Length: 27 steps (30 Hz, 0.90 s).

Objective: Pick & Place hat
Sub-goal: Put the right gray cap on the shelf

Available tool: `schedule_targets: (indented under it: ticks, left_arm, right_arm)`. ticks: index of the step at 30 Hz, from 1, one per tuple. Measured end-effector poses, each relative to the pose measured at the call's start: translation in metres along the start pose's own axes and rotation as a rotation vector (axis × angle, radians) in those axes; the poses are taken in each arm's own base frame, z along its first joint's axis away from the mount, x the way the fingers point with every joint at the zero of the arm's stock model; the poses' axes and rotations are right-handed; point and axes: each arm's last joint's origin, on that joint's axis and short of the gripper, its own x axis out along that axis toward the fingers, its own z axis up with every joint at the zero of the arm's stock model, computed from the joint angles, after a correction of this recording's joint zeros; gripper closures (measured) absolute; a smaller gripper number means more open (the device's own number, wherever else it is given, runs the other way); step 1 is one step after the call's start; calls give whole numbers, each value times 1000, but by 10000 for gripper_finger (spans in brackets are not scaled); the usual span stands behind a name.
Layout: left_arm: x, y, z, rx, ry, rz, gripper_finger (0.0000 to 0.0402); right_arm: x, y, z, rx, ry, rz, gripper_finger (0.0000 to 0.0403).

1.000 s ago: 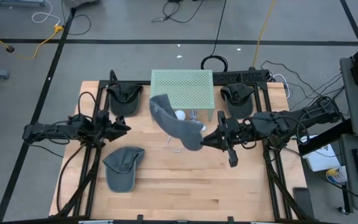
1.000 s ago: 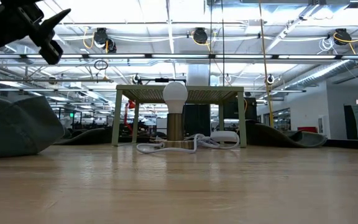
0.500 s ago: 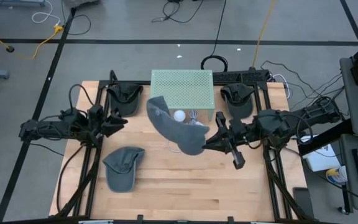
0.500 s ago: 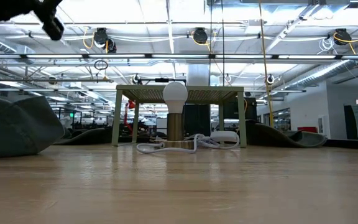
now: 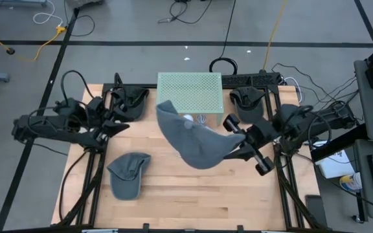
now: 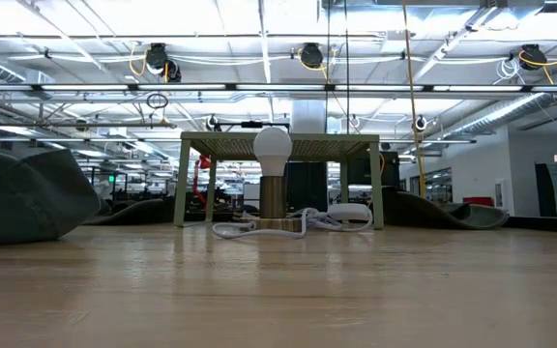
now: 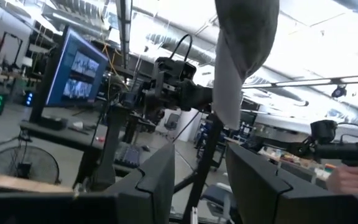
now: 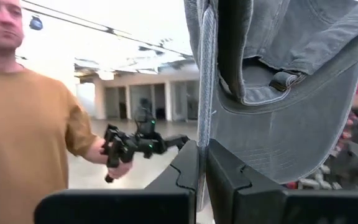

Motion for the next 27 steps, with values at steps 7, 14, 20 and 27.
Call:
schedule_targets:
  ticks: [7,14,20,27]
  left_arm:
    - [35,3,11,-12,32,8,196]
    - [75,5,18,-42,44,-68,148]
    - [110,3,20,-37,42,-128,144]
    - [143,0,18,-37,61,-169,157]
  right_arm:
    - [-2,-2,7,-30,-53,86,397]
    - [-4,-7,8,-47,-45,127,396]
    - [-6,-13,9,-59,-36,154,397]
    - [-8,-16,10,-63,-31,190,396]
